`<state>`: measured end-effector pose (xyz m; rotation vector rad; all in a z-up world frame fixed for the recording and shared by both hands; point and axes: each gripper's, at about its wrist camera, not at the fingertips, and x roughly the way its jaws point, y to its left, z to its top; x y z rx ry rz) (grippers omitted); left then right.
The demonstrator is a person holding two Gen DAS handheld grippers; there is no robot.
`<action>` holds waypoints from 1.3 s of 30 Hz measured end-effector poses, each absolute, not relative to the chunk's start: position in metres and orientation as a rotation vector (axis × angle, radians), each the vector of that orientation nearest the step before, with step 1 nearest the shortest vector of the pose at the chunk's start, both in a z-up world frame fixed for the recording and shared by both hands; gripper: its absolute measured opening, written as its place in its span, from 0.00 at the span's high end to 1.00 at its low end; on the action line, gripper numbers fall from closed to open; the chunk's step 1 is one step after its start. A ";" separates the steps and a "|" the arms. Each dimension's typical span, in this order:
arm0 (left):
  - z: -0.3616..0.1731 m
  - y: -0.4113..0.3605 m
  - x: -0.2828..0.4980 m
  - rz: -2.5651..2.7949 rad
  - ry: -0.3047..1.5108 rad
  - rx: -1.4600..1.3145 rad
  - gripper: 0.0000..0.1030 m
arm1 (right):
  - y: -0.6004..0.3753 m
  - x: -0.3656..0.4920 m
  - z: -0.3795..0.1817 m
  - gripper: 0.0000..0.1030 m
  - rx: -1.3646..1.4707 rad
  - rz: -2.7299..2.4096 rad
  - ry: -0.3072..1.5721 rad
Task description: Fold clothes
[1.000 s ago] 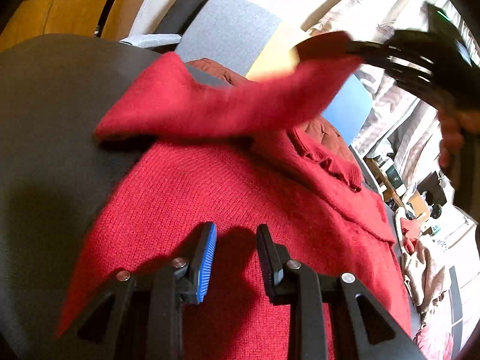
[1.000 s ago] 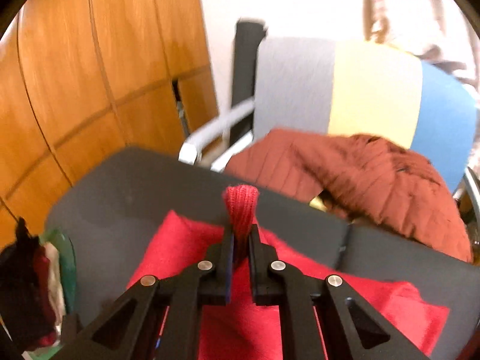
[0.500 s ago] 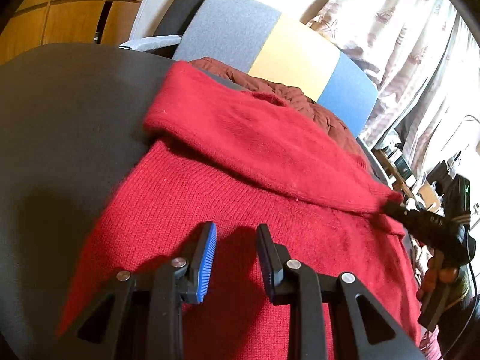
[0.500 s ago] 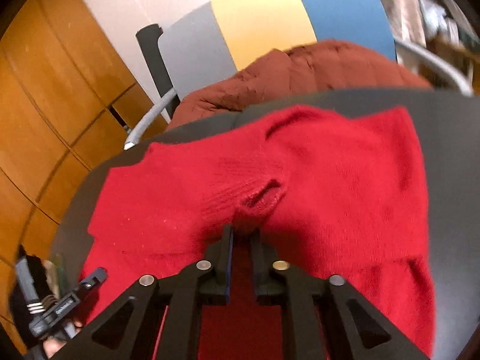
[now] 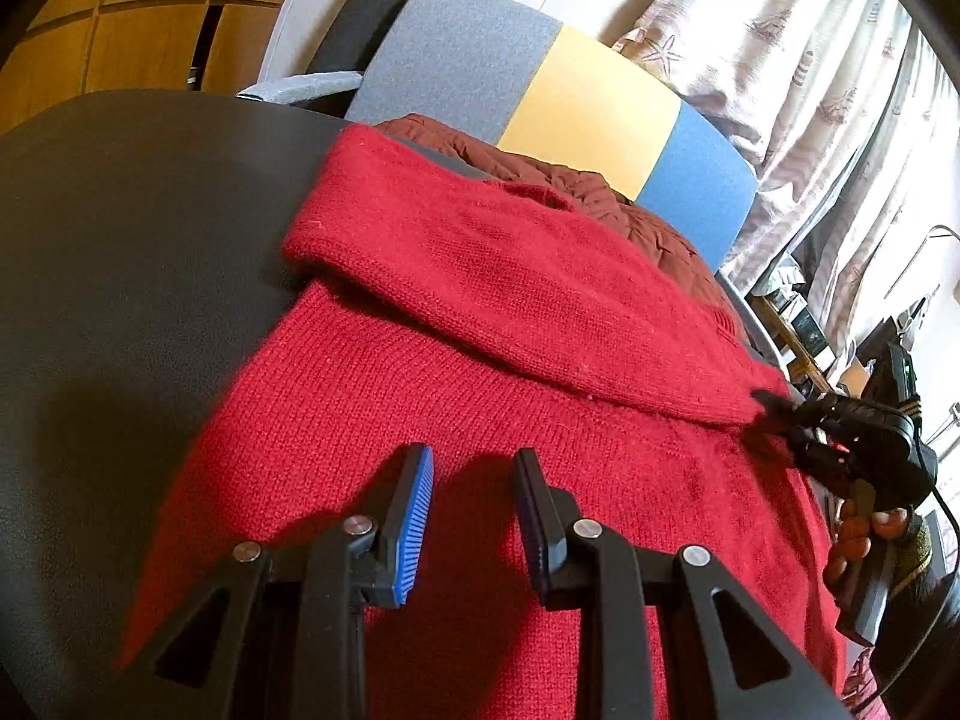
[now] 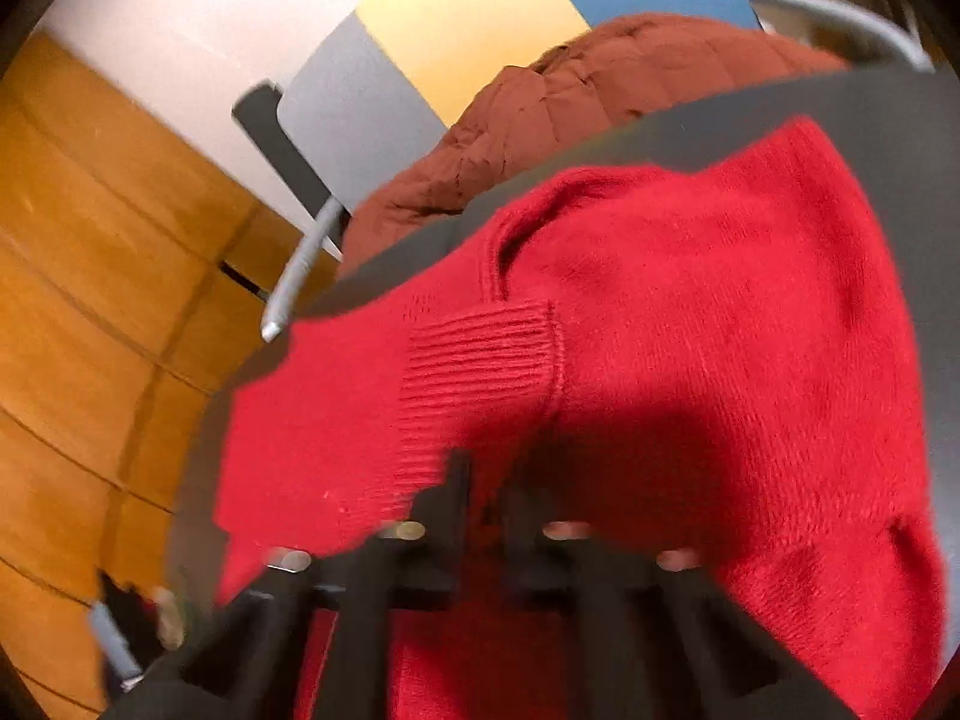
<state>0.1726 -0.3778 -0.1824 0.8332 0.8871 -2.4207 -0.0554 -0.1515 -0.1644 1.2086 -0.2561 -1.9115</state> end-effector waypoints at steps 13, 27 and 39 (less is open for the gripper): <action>-0.182 -0.399 0.182 -2.423 1.157 0.778 0.65 | -0.131 -0.047 -0.143 0.91 1.100 -2.035 -0.174; -0.170 -0.483 0.157 -2.312 1.378 0.494 0.57 | -0.123 -0.060 -0.162 0.91 1.160 -2.136 -0.093; -0.165 -0.444 0.188 -2.293 1.074 0.654 0.59 | -0.115 -0.063 -0.178 0.89 1.146 -2.138 -0.096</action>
